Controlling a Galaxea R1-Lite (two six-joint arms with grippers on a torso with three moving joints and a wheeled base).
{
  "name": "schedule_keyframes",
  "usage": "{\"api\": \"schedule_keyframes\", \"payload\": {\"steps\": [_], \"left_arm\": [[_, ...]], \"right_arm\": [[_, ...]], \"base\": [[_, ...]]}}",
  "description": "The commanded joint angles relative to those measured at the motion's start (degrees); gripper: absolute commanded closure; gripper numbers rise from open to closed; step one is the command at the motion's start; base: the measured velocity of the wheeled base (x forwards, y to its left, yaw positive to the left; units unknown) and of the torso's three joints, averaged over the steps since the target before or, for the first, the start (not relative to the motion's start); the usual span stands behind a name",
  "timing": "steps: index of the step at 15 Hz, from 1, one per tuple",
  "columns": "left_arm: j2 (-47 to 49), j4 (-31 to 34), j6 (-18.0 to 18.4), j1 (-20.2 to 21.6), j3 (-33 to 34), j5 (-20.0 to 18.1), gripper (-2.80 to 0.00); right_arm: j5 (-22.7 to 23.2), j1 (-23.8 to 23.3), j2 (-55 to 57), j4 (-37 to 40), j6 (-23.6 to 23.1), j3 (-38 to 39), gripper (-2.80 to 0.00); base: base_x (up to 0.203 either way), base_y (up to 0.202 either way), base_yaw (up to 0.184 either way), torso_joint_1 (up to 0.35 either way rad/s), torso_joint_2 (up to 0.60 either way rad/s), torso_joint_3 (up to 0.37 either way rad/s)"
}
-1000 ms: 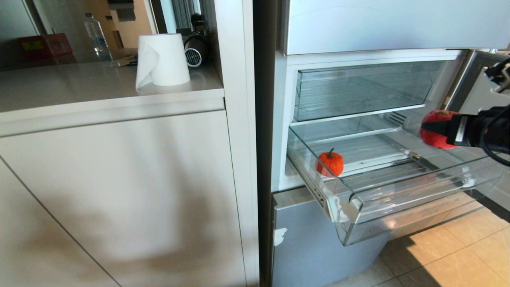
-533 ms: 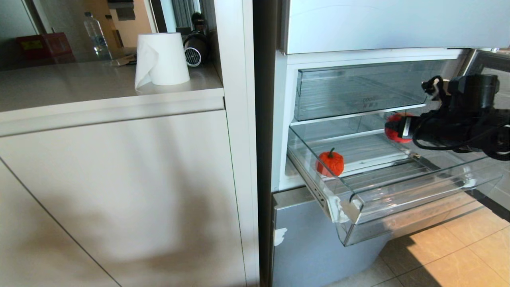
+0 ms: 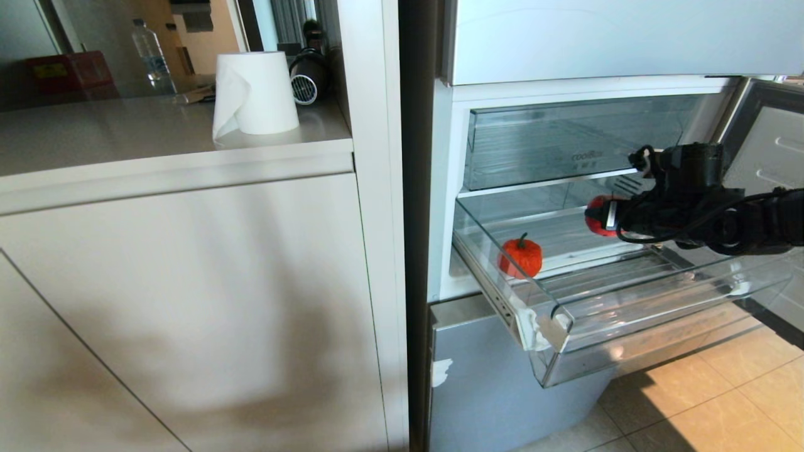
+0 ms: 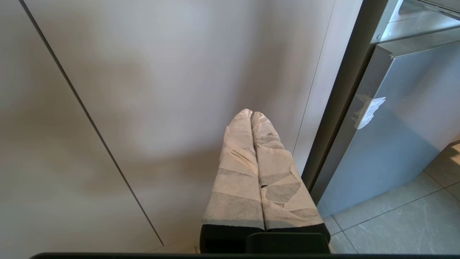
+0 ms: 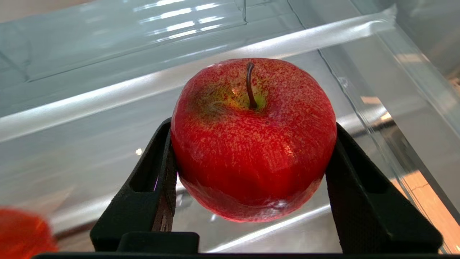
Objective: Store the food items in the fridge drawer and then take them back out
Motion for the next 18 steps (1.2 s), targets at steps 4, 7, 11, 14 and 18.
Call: {"api": "schedule_keyframes", "payload": {"steps": [4,7,11,14,18], "left_arm": [[0.00,0.00,-0.01,0.00,0.00,0.01,0.00],[0.00,0.00,-0.01,0.00,0.00,0.01,0.00],[0.00,0.00,-0.01,0.00,0.00,0.01,0.00],[0.00,0.00,-0.01,0.00,0.00,0.01,0.00],[0.00,0.00,-0.01,0.00,0.00,0.01,0.00]], "right_arm": [[-0.08,0.22,5.63,0.11,-1.03,-3.22,0.00],[-0.08,0.53,5.95,-0.02,-1.09,-3.25,0.00],[-0.17,0.44,5.20,0.02,-0.91,-2.46,-2.80],[-0.17,0.44,5.29,-0.05,-0.85,-2.30,-2.80],[-1.78,0.51,5.28,-0.25,-1.24,-2.36,-2.80]], "base": [[0.000,0.000,0.000,0.000,0.00,0.000],[0.000,0.000,0.000,0.000,0.00,0.000],[0.000,0.000,0.000,0.000,0.00,0.000],[0.000,0.000,0.000,0.000,0.00,0.000],[0.000,0.000,0.000,0.000,0.00,0.000]]}}
